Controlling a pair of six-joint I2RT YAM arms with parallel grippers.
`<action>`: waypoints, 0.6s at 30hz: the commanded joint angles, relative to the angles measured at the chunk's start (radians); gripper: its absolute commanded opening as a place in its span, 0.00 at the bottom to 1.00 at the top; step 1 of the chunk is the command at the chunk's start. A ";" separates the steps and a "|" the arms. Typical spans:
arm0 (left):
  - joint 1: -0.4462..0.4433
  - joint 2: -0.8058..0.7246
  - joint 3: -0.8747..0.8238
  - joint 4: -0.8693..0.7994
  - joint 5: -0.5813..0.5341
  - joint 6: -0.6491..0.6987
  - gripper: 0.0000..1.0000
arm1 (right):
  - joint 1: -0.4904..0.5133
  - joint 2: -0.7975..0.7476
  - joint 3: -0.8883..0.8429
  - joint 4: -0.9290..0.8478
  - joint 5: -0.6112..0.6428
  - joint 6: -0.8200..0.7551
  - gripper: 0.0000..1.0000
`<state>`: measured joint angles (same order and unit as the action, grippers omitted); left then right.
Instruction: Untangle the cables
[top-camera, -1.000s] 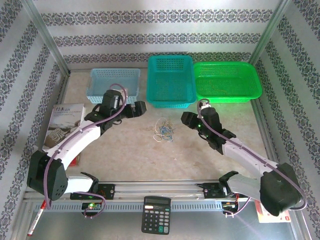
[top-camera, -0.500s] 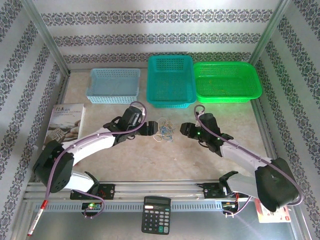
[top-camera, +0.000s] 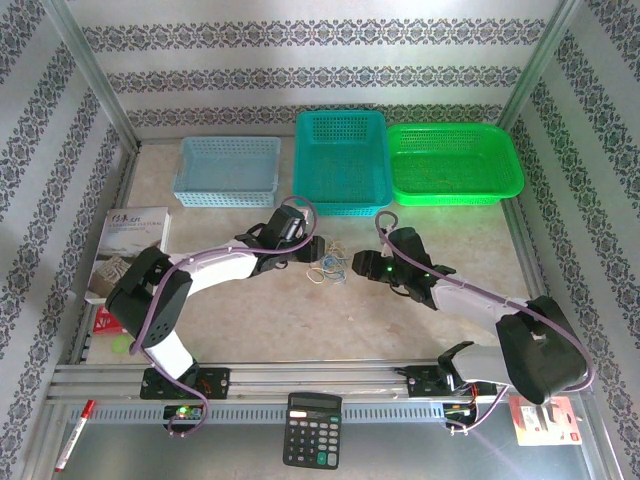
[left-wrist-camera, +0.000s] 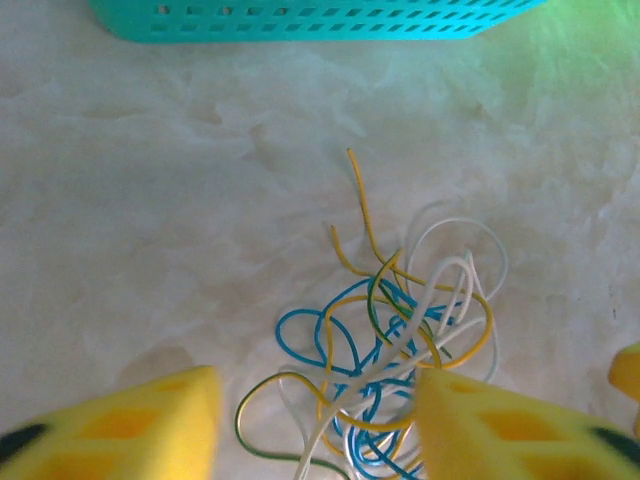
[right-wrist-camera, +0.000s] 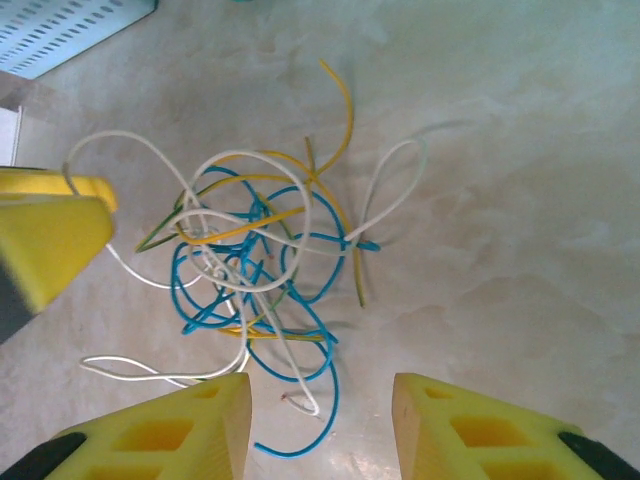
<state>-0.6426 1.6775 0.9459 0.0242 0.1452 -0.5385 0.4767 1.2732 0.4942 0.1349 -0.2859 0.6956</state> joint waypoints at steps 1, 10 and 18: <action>-0.009 0.010 0.027 0.041 -0.030 0.016 0.29 | 0.020 0.004 0.044 0.029 -0.025 -0.015 0.42; -0.005 -0.113 -0.049 -0.002 -0.066 0.004 0.00 | 0.052 0.049 0.106 0.025 -0.031 -0.029 0.42; -0.005 -0.292 -0.175 0.060 -0.084 -0.048 0.00 | 0.079 0.091 0.156 0.024 -0.033 -0.034 0.42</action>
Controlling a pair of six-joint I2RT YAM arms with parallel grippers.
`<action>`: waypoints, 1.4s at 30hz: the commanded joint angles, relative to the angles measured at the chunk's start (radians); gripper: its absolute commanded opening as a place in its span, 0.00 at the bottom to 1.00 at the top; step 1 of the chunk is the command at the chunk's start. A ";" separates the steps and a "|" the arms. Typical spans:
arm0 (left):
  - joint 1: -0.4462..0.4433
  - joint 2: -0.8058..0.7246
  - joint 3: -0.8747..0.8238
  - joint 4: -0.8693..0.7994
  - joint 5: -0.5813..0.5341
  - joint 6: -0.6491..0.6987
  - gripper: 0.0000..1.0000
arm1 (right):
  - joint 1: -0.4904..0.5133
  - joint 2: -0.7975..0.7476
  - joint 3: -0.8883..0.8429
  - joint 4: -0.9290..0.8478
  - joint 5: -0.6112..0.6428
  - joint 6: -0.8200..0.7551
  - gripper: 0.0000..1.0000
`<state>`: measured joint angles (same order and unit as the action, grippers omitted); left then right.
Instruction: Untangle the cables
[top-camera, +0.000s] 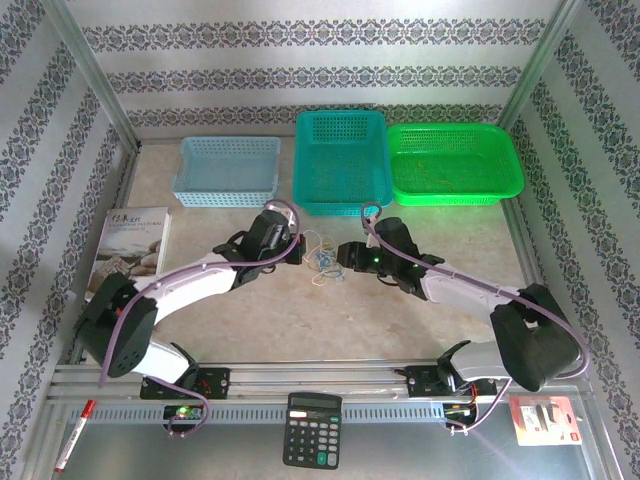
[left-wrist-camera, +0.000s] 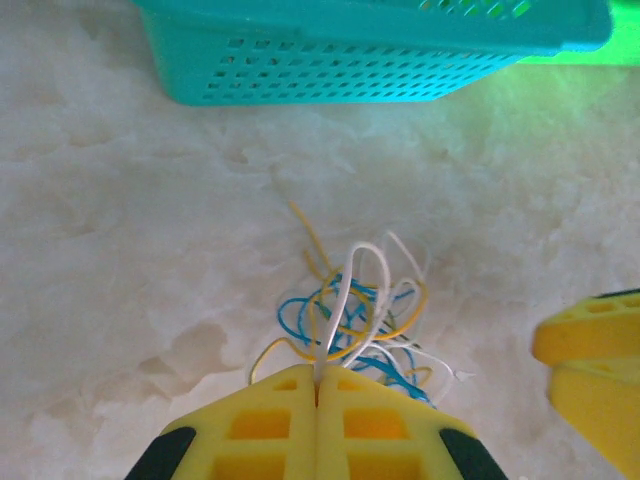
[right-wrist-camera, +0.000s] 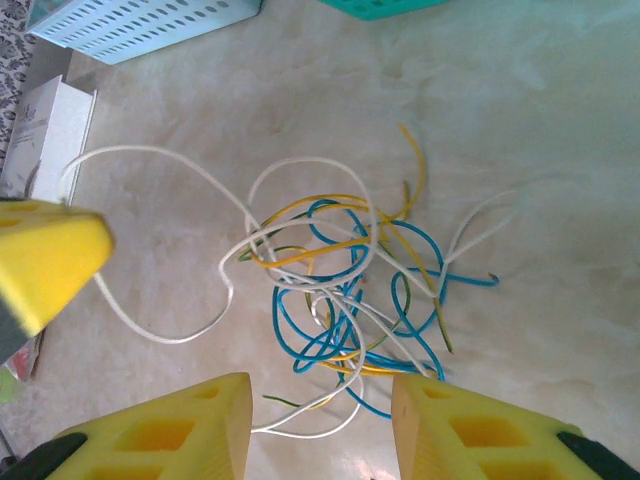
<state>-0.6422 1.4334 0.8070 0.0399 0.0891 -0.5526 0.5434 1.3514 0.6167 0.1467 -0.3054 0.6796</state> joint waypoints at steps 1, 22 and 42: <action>-0.005 -0.071 -0.046 0.057 -0.029 -0.039 0.00 | 0.013 0.017 0.038 0.011 -0.014 -0.018 0.42; 0.015 -0.206 -0.071 0.112 -0.038 -0.061 0.00 | 0.029 0.065 0.039 0.009 0.003 -0.038 0.47; 0.037 -0.187 -0.071 0.057 -0.079 -0.071 0.00 | 0.211 0.164 0.100 -0.123 0.243 -0.116 0.53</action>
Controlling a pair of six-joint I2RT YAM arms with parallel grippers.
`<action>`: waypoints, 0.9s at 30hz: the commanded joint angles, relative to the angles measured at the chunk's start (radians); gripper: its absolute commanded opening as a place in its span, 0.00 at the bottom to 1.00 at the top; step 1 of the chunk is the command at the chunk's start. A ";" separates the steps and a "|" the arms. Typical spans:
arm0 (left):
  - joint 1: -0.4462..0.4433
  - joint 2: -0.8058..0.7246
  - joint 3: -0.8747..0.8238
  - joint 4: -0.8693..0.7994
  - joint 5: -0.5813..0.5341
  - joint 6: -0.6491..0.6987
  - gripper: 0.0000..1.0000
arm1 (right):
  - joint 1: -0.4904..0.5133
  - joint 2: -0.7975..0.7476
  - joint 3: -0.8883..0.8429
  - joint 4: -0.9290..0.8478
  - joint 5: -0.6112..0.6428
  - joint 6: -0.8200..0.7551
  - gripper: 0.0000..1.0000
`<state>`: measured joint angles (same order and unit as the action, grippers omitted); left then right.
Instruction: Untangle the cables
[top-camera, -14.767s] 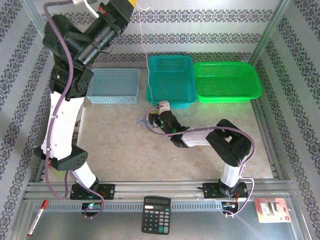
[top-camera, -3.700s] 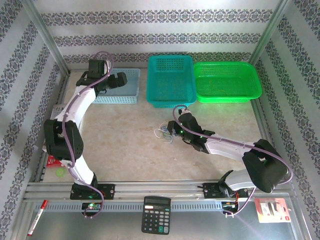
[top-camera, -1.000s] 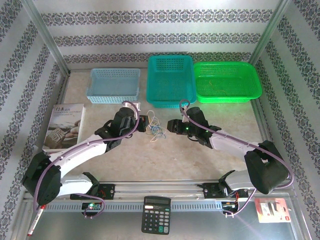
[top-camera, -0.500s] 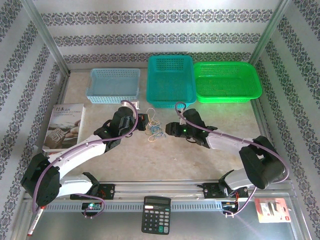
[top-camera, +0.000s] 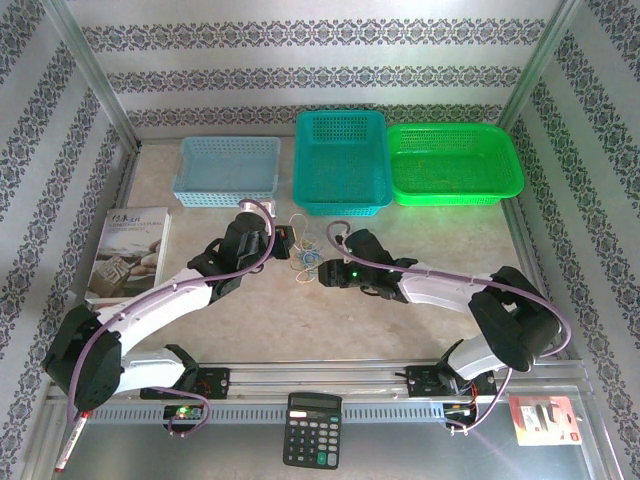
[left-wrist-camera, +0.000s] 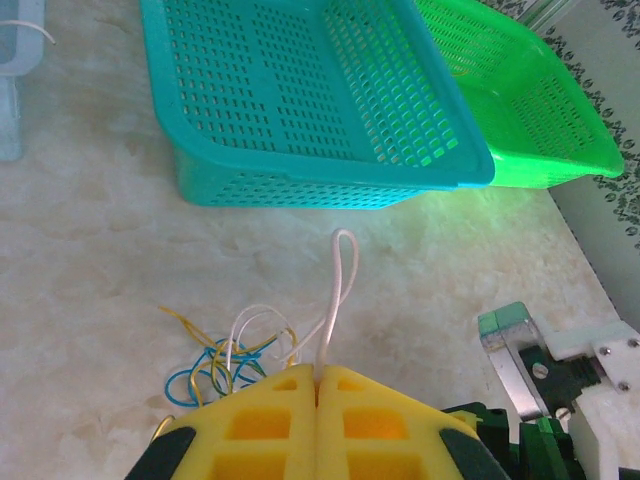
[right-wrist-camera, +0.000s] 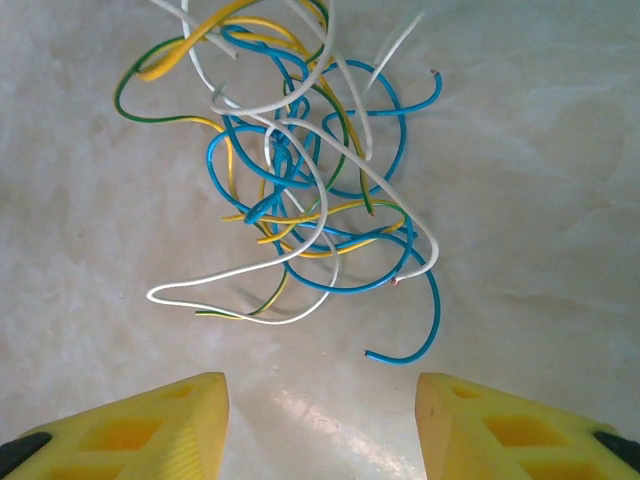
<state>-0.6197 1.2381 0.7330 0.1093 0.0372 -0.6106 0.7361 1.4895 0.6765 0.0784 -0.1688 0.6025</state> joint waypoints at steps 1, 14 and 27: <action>0.015 0.012 0.001 -0.014 -0.029 -0.013 0.00 | 0.022 0.033 0.050 -0.065 0.120 -0.043 0.53; 0.025 0.034 -0.027 0.000 -0.030 -0.016 0.00 | 0.028 0.136 0.124 -0.100 0.169 -0.065 0.43; 0.040 0.051 -0.044 0.022 -0.016 -0.016 0.00 | 0.029 0.109 0.113 -0.111 0.178 -0.073 0.00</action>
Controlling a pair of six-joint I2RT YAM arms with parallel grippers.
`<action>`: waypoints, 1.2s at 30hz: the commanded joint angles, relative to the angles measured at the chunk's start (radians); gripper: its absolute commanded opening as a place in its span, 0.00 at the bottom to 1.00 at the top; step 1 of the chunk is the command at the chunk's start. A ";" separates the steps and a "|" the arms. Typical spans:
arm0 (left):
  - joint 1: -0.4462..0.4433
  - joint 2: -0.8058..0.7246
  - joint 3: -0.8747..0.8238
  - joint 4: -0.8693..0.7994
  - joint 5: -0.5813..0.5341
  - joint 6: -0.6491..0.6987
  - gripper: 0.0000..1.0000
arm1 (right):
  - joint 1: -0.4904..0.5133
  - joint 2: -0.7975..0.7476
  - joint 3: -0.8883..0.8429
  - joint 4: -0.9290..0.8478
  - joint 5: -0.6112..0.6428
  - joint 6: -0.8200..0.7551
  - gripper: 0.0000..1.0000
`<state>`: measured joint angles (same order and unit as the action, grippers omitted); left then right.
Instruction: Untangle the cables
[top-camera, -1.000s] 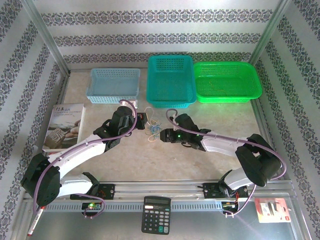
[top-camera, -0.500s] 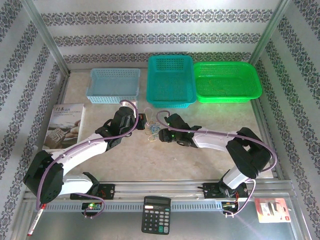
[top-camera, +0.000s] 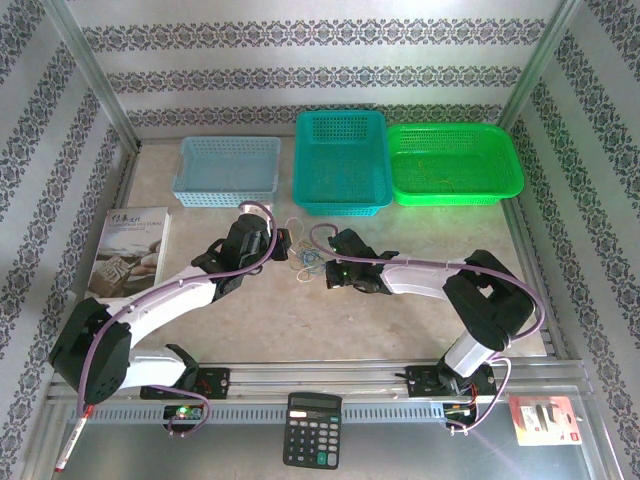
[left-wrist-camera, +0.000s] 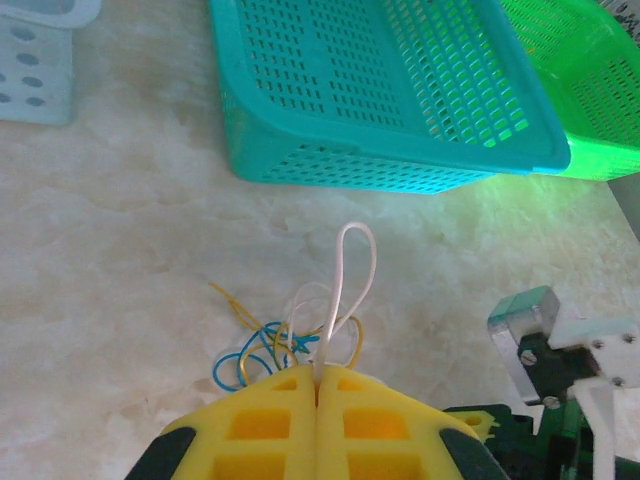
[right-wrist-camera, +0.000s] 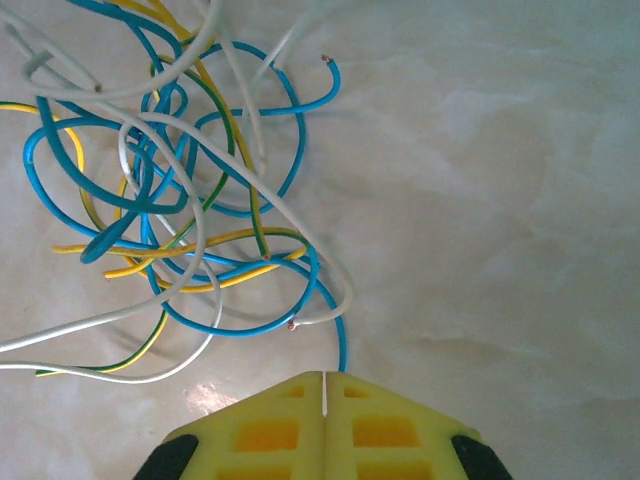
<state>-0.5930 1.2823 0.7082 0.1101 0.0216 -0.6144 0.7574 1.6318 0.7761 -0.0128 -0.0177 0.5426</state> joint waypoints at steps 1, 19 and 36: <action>0.013 0.006 -0.021 0.022 0.000 -0.013 0.00 | 0.006 -0.047 0.016 -0.031 0.026 -0.018 0.00; 0.048 -0.080 -0.038 -0.030 0.008 0.022 0.77 | -0.037 -0.440 0.148 -0.205 -0.024 -0.070 0.00; 0.051 -0.086 -0.010 0.120 0.410 0.171 0.97 | -0.072 -0.526 0.331 -0.190 -0.126 -0.036 0.00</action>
<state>-0.5484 1.1816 0.6685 0.1444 0.3183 -0.4767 0.6956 1.1294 1.0595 -0.2153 -0.1143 0.4942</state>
